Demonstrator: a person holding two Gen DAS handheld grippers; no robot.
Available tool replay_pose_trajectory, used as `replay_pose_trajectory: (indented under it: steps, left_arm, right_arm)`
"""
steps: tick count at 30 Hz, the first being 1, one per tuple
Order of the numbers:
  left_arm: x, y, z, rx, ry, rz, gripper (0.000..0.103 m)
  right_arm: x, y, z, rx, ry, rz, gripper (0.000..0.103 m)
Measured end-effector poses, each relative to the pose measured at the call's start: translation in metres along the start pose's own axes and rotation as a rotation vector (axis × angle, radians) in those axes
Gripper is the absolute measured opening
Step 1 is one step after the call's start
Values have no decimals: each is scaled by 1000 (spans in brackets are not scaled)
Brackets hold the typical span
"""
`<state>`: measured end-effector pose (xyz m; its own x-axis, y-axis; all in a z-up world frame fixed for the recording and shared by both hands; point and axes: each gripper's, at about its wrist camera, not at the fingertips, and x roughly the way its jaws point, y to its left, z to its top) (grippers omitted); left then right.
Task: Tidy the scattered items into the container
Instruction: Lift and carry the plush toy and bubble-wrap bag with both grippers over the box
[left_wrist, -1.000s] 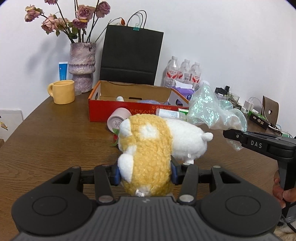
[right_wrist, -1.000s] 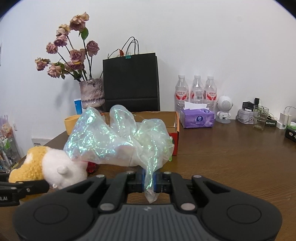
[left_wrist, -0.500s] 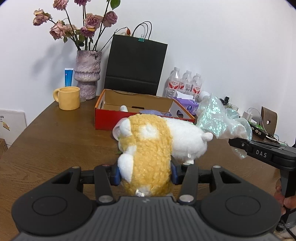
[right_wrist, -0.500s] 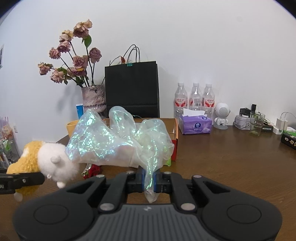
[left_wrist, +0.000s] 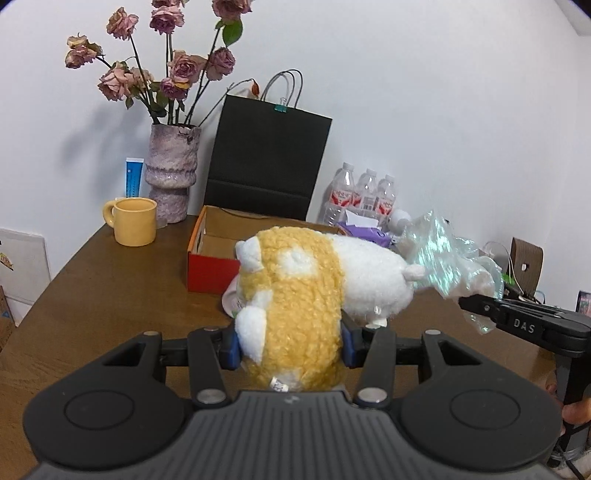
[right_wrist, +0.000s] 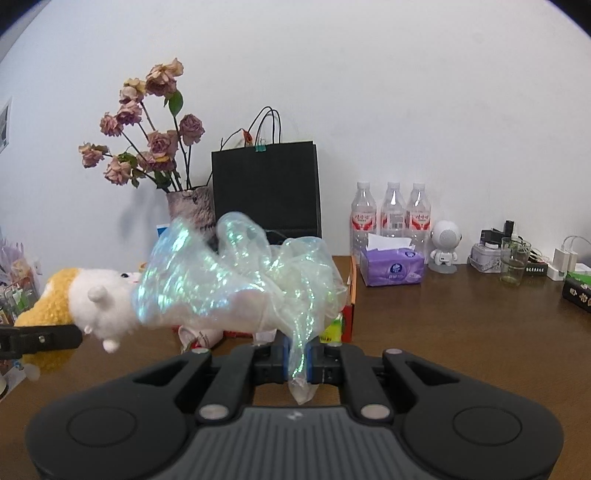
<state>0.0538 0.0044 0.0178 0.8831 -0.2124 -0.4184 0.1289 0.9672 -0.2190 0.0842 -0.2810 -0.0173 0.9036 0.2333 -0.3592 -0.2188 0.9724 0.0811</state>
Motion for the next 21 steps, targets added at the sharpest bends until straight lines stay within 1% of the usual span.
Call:
replay_pose_trajectory:
  steps: [4, 13, 21]
  left_arm:
    - [3, 5, 11, -18, -5, 5, 48]
    - [15, 8, 37, -39, -11, 5, 48]
    - [28, 14, 60, -40, -13, 18, 48]
  right_arm:
    - [4, -5, 13, -8, -14, -29, 7]
    - [22, -14, 41, 18, 5, -19, 7]
    - [31, -18, 67, 16, -4, -41, 7]
